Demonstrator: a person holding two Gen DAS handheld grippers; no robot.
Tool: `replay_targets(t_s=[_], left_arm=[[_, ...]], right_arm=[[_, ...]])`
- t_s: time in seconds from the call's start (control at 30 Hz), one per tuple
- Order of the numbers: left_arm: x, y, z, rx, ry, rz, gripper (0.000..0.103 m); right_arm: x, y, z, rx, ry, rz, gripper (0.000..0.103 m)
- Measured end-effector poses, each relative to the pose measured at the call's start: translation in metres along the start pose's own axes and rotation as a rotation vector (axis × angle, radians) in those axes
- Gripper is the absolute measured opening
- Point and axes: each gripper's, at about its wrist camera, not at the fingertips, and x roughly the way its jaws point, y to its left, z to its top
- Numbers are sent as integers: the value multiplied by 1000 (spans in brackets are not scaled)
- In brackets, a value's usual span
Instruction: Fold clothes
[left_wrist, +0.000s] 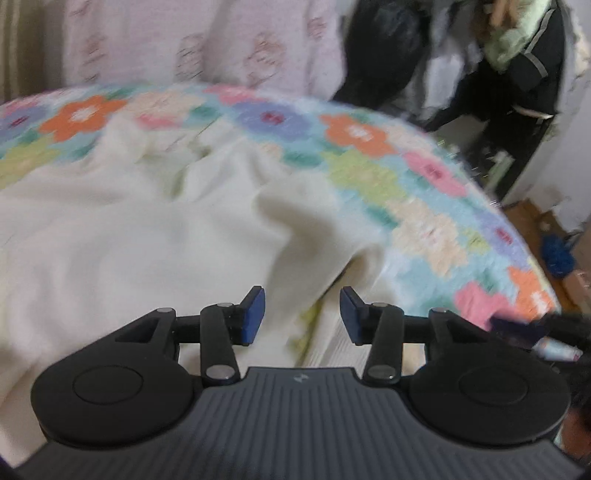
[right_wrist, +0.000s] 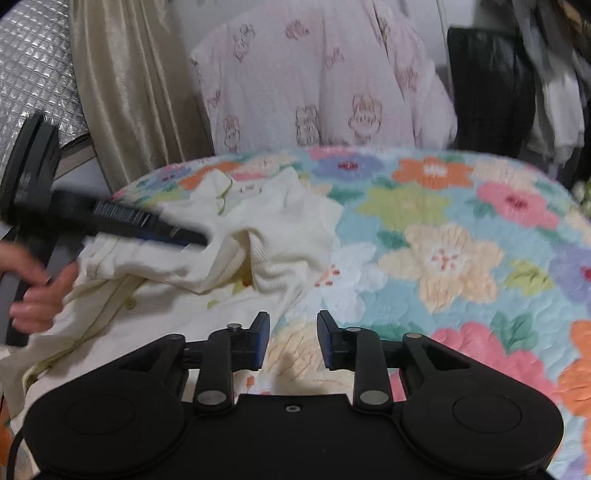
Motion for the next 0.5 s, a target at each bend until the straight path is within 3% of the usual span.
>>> replay_targets(t_s=[0.17,0.23,0.27,0.37,0.43,0.5], left_arm=[[-42,22,-40,-103,-10,44,44],[-55,23,-53,-113,-12,81,44],[-60,23,-59,-113,-6,98,44],[-67,24,-76,-121,29,128,45],[-66,25,-87,-141,43,128,49],[-63,30,-99,-177,62,115,51]], right_arm=[[-46,-8,1,-2,18,6,38],[-71,-12,1,-14,56,0,52],[-82,-13,1,-29,79,-10,55],[-107,-10,4,-165,157,-135,66],[-110,-6,2,-282,157,-248,71],[-104,-6,-3,-328,111,-300,72]])
